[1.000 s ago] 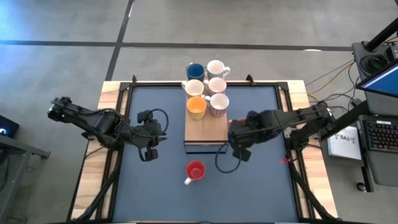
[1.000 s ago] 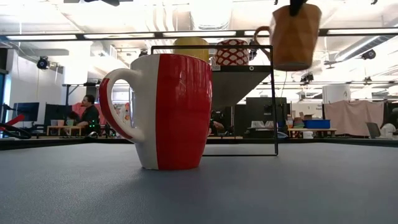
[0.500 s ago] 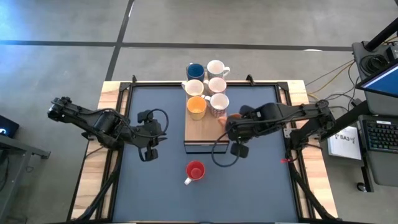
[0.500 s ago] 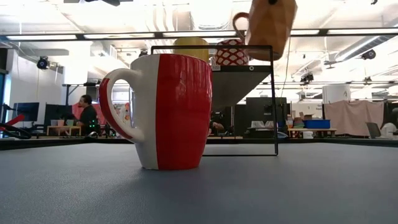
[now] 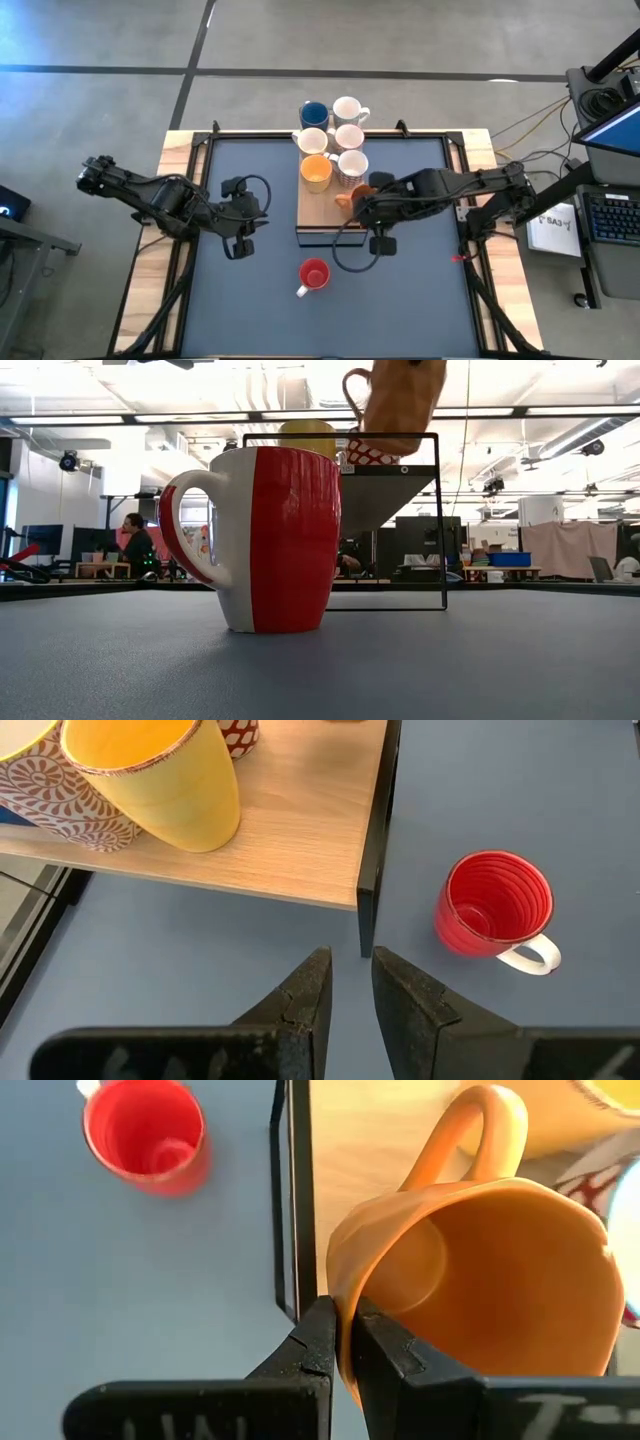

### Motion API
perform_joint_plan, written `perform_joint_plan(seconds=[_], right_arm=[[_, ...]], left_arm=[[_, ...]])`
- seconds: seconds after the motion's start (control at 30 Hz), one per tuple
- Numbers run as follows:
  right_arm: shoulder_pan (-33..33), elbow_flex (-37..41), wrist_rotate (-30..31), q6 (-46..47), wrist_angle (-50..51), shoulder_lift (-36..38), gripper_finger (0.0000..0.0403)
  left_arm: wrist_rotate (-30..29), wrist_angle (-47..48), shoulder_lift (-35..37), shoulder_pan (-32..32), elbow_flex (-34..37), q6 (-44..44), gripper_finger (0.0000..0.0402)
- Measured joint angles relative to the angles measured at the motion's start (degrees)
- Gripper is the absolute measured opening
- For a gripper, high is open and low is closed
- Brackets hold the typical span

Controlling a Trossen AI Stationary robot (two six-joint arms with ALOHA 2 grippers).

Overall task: Place coffee mugs
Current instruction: Put the orange mug on the shelf

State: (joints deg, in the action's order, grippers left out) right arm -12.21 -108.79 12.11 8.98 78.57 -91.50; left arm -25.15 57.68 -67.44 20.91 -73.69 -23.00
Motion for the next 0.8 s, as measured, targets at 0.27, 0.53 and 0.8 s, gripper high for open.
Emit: perform_joint_plan(seconds=[0.27,0.53,0.8], right_arm=[[0.24,0.1,-0.06,-6.35,1.09,-4.45,0.0013],[0.24,-0.02,-0.05,-7.14,1.26,-5.69,0.0013],[0.24,-0.34,-0.52,-5.94,1.59,-5.53,0.0023]], left_arm=[[0.0,0.17,0.0,0.0,0.0,0.0,0.0057],[0.0,0.21,0.0,0.0,0.0,0.0,0.0057],[0.0,0.21,0.0,0.0,0.0,0.0,0.0057]])
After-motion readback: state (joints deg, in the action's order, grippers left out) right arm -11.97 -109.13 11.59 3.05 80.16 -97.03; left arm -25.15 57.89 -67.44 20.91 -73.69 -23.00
